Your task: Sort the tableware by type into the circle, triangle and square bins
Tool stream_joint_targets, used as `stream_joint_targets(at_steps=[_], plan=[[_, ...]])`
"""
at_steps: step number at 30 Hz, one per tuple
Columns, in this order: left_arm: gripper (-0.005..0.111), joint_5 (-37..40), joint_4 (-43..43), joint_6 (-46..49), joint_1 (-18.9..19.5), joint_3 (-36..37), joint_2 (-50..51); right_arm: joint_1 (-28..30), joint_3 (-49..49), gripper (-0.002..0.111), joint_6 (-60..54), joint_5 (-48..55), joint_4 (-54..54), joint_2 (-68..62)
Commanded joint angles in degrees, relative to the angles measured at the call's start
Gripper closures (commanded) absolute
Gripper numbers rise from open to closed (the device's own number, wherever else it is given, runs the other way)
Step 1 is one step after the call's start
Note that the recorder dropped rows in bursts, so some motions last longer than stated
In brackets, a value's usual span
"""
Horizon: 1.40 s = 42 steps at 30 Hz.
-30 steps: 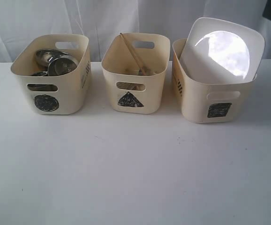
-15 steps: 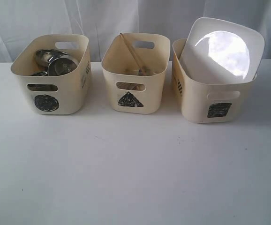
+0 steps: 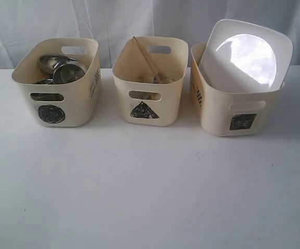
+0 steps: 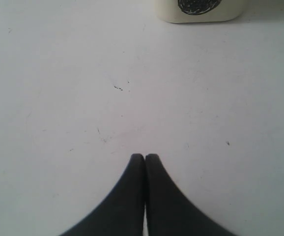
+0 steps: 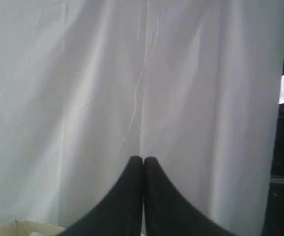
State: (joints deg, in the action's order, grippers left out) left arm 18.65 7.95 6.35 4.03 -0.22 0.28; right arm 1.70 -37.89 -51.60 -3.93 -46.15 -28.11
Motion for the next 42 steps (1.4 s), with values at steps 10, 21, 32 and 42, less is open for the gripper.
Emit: stream_joint_targets(at_steps=[10, 21, 32, 42], plan=[[0.107, 1.56, 0.28, -0.07, -0.08, 0.22, -0.28, 1.28, 35.85, 0.108, 34.54, -37.2, 25.21, 20.28], [0.107, 1.31, 0.07, -0.07, -0.08, 0.22, -0.28, 3.03, 37.89, 0.108, 42.08, -19.91, 38.47, 28.11], [0.107, 1.31, 0.07, -0.07, -0.08, 0.22, -0.28, 3.03, 37.89, 0.108, 55.21, 25.52, 59.33, 28.11], [0.107, 0.91, 0.07, -0.07, -0.08, 0.22, -0.28, 3.34, 37.89, 0.108, 57.78, 24.78, 56.85, 28.11]])
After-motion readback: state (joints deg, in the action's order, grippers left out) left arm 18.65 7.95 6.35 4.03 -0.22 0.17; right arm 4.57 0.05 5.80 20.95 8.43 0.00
